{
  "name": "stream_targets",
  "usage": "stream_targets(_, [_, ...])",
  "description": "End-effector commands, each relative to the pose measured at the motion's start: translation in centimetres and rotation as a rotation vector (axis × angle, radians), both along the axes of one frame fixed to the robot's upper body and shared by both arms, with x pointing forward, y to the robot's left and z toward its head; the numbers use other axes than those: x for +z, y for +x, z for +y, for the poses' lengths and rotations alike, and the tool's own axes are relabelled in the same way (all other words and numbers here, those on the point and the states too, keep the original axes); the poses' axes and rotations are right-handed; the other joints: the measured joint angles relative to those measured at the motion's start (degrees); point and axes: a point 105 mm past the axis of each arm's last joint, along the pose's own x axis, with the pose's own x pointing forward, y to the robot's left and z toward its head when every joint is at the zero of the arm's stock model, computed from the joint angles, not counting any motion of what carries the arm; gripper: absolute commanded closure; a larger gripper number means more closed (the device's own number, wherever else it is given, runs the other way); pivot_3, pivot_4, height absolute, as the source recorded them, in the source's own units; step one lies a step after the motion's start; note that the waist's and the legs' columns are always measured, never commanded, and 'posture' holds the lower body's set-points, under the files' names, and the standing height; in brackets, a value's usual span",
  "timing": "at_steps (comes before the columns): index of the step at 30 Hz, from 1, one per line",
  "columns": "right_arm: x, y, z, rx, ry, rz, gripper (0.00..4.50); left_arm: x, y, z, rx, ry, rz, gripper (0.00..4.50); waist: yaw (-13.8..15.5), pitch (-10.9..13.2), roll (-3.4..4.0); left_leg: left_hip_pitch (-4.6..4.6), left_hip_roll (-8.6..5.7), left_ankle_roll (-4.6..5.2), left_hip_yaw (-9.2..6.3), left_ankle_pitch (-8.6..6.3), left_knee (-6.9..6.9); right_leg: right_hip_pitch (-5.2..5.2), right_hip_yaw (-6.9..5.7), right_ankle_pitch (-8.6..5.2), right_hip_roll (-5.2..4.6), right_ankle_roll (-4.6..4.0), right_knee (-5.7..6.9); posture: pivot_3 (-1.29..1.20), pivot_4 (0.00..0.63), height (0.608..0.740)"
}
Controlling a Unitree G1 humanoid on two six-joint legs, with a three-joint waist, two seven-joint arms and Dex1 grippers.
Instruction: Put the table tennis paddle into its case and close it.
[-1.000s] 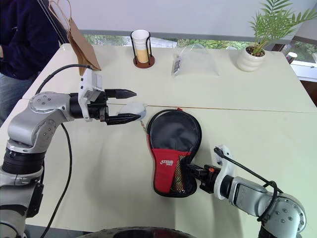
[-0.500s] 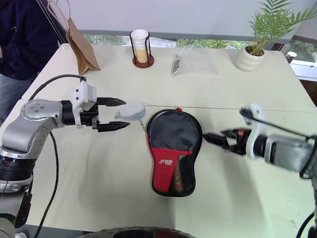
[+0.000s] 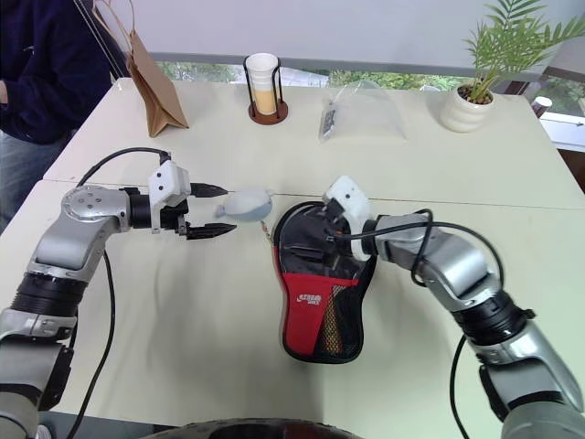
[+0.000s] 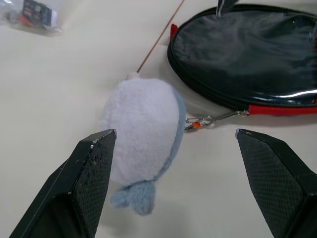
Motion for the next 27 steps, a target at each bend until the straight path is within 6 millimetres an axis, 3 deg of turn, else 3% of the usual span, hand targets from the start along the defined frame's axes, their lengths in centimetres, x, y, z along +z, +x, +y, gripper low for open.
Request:
stream_targets(1, [-1.9, 0.4, -0.1, 0.009, -0.051, -0.023, 0.04, 0.8, 0.6, -0.3, -0.011, 0.009, -0.062, 0.49, 0.12, 0.0, 0.0, 0.0, 0.0, 0.01, -0.01, -0.01, 0.0, 0.0, -0.01, 0.0, 0.0, 0.0, 0.0, 0.0, 0.15, 0.74])
stream_targets(5, [-4.9, 0.3, -2.0, -0.015, -0.157, -0.002, 0.04, 0.6, 1.1, -0.7, -0.019, 0.01, -0.076, 0.49, 0.06, -0.02, -0.02, 0.01, -0.08, 0.02, -0.02, -0.01, 0.04, 0.02, -0.03, 0.0, -0.06, 0.0, 0.04, 0.0, 0.15, 0.74])
stream_targets(12, [-6.9, 0.3, -3.9, -0.045, -0.231, 0.005, 0.04, -0.4, 2.2, -1.6, -0.039, 0.046, -0.108, 0.49, 0.19, -0.05, -0.07, 0.11, -0.08, 0.06, -0.07, -0.03, 0.07, 0.18, -0.07, 0.0, -0.04, 0.0, 0.03, 0.0, 0.15, 0.74])
stream_targets(25, [-6.8, -0.1, -5.3, -0.084, -0.26, -0.004, 0.04, -2.6, 5.1, -3.9, -0.032, 0.097, -0.161, 0.49, 0.29, -0.1, -0.14, 0.11, -0.15, 0.19, -0.15, -0.11, 0.23, 0.31, -0.16, 0.0, -0.07, 0.01, 0.03, 0.0, 0.15, 0.74])
stream_targets(27, [-6.9, -0.1, -5.3, -0.089, -0.263, -0.005, 0.0, -2.7, 5.6, -4.2, -0.023, 0.096, -0.171, 1.05, 0.27, -0.1, -0.15, 0.11, -0.15, 0.2, -0.15, -0.12, 0.25, 0.31, -0.16, 0.0, -0.06, 0.01, 0.03, 0.0, 0.15, 0.74])
